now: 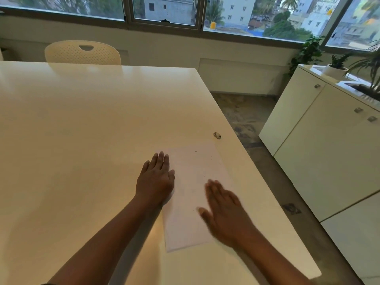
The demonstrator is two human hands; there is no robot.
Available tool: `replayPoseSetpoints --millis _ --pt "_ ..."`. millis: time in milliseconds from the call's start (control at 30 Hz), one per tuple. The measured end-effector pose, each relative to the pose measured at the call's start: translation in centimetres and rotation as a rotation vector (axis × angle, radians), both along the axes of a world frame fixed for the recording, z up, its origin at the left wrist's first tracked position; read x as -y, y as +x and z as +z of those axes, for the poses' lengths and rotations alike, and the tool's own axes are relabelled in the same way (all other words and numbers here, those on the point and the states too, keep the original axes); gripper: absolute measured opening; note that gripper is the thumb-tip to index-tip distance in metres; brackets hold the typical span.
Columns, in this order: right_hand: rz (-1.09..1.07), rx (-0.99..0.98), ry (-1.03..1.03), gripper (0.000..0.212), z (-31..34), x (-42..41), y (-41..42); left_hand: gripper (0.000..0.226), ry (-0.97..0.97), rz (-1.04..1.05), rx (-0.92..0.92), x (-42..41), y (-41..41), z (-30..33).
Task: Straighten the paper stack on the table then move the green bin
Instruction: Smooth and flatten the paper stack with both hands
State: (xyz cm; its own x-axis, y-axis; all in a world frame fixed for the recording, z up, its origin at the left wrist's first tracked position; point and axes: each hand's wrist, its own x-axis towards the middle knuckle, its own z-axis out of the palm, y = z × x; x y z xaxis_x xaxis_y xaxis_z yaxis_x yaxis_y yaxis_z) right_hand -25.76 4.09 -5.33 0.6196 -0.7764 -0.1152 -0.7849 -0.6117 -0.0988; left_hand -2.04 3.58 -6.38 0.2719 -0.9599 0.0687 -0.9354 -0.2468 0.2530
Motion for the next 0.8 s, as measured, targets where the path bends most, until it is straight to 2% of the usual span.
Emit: replayPoseSetpoints --millis 167,300,367,433,700,800 --pt "-0.227 0.009 -0.012 0.076 1.5 1.3 -1.4 0.057 0.01 -0.012 -0.012 0.0 0.3 -0.1" --pt "0.053 0.143 0.056 0.075 1.3 -2.4 3.0 0.056 0.002 -0.016 -0.018 -0.1 0.3 0.2" --pt "0.19 0.125 0.117 0.074 0.6 -4.3 4.9 0.056 0.008 -0.02 -0.018 -0.2 0.4 0.3" --pt "0.222 0.076 0.118 0.074 -0.1 -4.5 5.0 0.056 0.011 -0.026 -0.015 -0.4 0.3 0.4" --pt "-0.13 -0.024 0.0 0.081 0.4 1.7 -2.2 0.055 -0.002 -0.012 -0.004 -0.4 0.1 0.4" --pt "-0.216 -0.015 -0.037 0.08 0.9 2.3 -2.4 0.055 0.01 -0.02 -0.018 -0.3 0.1 0.6"
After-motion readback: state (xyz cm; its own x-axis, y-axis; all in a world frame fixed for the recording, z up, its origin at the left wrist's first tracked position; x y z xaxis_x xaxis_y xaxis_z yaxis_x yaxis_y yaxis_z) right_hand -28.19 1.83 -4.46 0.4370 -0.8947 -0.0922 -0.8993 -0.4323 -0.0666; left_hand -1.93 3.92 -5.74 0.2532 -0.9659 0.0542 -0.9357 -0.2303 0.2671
